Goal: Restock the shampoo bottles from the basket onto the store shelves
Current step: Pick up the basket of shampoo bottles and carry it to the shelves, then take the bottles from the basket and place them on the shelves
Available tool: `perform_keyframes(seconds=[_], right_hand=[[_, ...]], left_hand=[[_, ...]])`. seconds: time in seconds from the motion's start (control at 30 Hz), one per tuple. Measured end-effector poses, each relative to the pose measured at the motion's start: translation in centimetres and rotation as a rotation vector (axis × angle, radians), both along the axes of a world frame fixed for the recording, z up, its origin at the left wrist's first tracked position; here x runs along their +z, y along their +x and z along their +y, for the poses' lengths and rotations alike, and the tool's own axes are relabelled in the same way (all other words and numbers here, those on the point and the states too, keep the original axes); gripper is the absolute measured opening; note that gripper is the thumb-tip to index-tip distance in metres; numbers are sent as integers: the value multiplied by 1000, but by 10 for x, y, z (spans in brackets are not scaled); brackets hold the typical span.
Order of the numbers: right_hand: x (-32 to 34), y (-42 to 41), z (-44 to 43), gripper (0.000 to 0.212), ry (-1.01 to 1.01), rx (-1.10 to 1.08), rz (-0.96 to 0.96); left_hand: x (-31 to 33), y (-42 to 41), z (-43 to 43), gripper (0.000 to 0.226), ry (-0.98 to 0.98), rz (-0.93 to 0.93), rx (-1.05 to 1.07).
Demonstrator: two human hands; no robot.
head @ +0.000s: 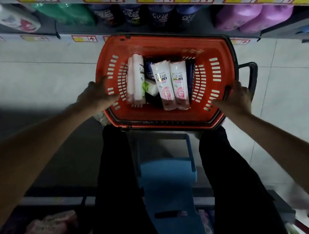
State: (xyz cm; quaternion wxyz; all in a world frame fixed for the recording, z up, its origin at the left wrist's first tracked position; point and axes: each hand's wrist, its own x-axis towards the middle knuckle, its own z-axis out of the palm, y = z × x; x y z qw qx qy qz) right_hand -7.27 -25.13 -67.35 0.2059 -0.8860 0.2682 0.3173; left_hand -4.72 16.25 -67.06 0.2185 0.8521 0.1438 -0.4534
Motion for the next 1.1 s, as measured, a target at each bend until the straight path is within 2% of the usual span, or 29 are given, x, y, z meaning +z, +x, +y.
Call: perform_keyframes(seconds=[0.1, 0.23, 0.33, 0.5, 0.63, 0.73, 0.9, 1.0, 1.1], right_hand=[[4, -18, 28, 99, 24, 197, -31], [-7, -20, 62, 94, 99, 384, -117], [-30, -11, 77, 89, 146, 470, -151], [-86, 13, 79, 98, 141, 648, -180], [-105, 16, 66, 111, 228, 684, -253], [-119, 14, 61, 116, 237, 707, -217], [-151, 29, 54, 106, 240, 841, -265], [-165, 40, 53, 107, 301, 766, -196], [-162, 44, 61, 88, 210, 813, -281]], left_hand=[[11, -17, -21, 88, 124, -26, -175], [-5, -31, -52, 82, 49, -128, -345], [-33, -36, -75, 87, 8, -150, -439], [-79, -27, -101, 97, 49, -258, -577], [-113, -29, -108, 101, 95, -333, -617], [-131, -20, -117, 98, 77, -454, -678], [-154, -2, -118, 90, 2, -622, -765], [-169, 2, -108, 89, 35, -701, -863], [-169, 16, -107, 88, 138, -687, -964]])
